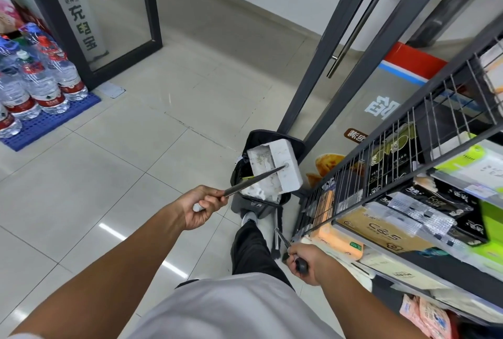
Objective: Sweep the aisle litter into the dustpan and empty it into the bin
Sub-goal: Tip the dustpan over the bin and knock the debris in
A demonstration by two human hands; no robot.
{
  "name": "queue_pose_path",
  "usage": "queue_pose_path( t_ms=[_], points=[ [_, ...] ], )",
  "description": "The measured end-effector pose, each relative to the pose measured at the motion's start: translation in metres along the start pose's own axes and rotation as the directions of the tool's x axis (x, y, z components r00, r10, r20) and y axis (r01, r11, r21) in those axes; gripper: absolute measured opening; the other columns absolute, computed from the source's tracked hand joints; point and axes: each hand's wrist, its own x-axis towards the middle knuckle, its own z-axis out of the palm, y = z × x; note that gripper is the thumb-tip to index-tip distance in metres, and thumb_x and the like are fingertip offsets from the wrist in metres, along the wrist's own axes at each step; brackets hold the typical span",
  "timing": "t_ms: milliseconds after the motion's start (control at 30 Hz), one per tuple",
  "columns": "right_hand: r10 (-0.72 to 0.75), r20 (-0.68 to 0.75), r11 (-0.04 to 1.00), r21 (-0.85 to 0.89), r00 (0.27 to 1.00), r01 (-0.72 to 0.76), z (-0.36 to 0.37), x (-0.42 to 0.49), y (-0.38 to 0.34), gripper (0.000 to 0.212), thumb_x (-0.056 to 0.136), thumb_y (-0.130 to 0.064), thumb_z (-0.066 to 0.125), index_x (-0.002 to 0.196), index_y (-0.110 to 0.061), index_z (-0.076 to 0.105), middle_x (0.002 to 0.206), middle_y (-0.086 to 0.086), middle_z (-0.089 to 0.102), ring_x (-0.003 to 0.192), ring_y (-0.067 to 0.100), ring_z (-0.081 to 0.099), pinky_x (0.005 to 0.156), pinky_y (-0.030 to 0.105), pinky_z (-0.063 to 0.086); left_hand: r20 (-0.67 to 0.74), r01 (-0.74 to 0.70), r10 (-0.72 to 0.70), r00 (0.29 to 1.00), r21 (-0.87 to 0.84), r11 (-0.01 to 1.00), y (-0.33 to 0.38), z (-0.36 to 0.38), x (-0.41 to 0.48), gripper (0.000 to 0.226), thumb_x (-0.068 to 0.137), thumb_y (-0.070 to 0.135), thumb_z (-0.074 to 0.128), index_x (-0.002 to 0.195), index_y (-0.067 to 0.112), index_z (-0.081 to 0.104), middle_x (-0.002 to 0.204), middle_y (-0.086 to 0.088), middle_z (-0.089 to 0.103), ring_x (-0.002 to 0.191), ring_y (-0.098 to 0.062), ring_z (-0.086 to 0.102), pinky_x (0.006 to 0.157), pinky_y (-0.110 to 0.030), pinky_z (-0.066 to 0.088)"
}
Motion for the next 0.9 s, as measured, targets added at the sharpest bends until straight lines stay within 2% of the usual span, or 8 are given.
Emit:
queue_pose_path(
  t_ms=[67,133,300,467,633,767,833,900],
  points=[
    [-0.003,-0.004,1.000,-0.001,1.000,0.003,-0.001,0.000,-0.001,0.012,0.093,0.004,0.042,0.095,-0.007,0.045,0.058,0.009,0.045,0.033,0.013,0.043,0.032,0.017,0.040,-0.055,-0.033,0.043,0.998,0.165,0.986,-0.001,0.006,0.005,0.008,0.097,0.006,0.042,0.092,0.003,0.048,0.069,-0.005,0.043,0.028,-0.001,0.033,0.025,-0.007,0.025],
    [-0.006,-0.006,1.000,0.001,1.000,0.006,-0.001,0.000,-0.002,0.012,0.094,0.004,0.043,0.096,-0.007,0.045,0.060,0.009,0.045,0.034,0.014,0.043,0.032,0.017,0.040,-0.070,-0.040,0.055,0.996,0.200,0.979,0.000,0.011,0.006,0.010,0.097,0.005,0.042,0.091,0.003,0.048,0.069,-0.005,0.043,0.028,-0.001,0.032,0.025,-0.007,0.025],
    [-0.006,-0.003,1.000,-0.011,1.000,0.006,0.004,0.000,-0.005,0.012,0.095,0.003,0.043,0.092,-0.008,0.045,0.059,0.008,0.044,0.032,0.013,0.042,0.033,0.016,0.040,0.031,-0.008,0.009,0.999,-0.028,1.000,0.002,0.002,-0.007,0.011,0.098,0.012,0.040,0.101,0.003,0.047,0.061,-0.005,0.044,0.025,-0.002,0.034,0.022,-0.008,0.026],
    [-0.007,-0.002,1.000,-0.013,1.000,0.007,0.010,0.002,-0.005,0.017,0.094,0.004,0.042,0.084,-0.009,0.042,0.060,0.007,0.041,0.030,0.012,0.042,0.033,0.015,0.040,0.053,0.008,-0.006,0.999,-0.031,0.999,-0.011,0.005,-0.011,0.017,0.099,0.012,0.038,0.099,0.000,0.050,0.058,-0.006,0.044,0.025,-0.003,0.034,0.022,-0.008,0.025],
    [-0.022,-0.004,0.999,0.046,1.000,0.022,0.010,0.000,0.000,0.015,0.094,0.004,0.042,0.086,-0.009,0.042,0.060,0.007,0.042,0.029,0.011,0.043,0.032,0.014,0.041,0.063,0.000,0.007,0.998,-0.108,0.994,-0.016,0.042,-0.035,0.010,0.098,0.010,0.040,0.095,0.003,0.047,0.059,-0.006,0.044,0.025,-0.003,0.035,0.024,-0.008,0.027],
    [-0.027,0.002,0.981,0.190,1.000,0.027,-0.007,-0.011,0.005,0.012,0.096,0.003,0.043,0.087,-0.006,0.044,0.051,0.006,0.041,0.028,0.010,0.041,0.028,0.015,0.038,0.091,-0.005,0.024,0.996,-0.208,0.978,-0.013,0.080,-0.071,0.008,0.096,0.008,0.039,0.092,0.002,0.045,0.066,-0.005,0.042,0.025,-0.005,0.039,0.025,-0.010,0.031],
    [-0.025,0.004,0.957,0.290,1.000,0.023,-0.018,-0.018,0.002,0.014,0.097,0.002,0.042,0.086,-0.007,0.041,0.054,0.006,0.040,0.029,0.011,0.041,0.027,0.015,0.037,0.129,0.002,0.034,0.991,-0.274,0.962,-0.013,0.096,-0.089,0.009,0.096,0.007,0.038,0.090,0.004,0.044,0.069,-0.002,0.041,0.026,-0.006,0.040,0.026,-0.011,0.034],
    [-0.031,0.034,0.914,0.405,0.999,0.015,-0.028,-0.024,-0.004,0.016,0.096,0.003,0.042,0.086,-0.009,0.039,0.061,0.007,0.040,0.030,0.013,0.042,0.027,0.016,0.037,0.143,0.003,0.043,0.989,-0.309,0.951,-0.016,0.107,-0.102,0.013,0.097,0.008,0.035,0.087,0.005,0.044,0.058,-0.007,0.045,0.025,-0.009,0.041,0.027,-0.012,0.035]
  ],
)
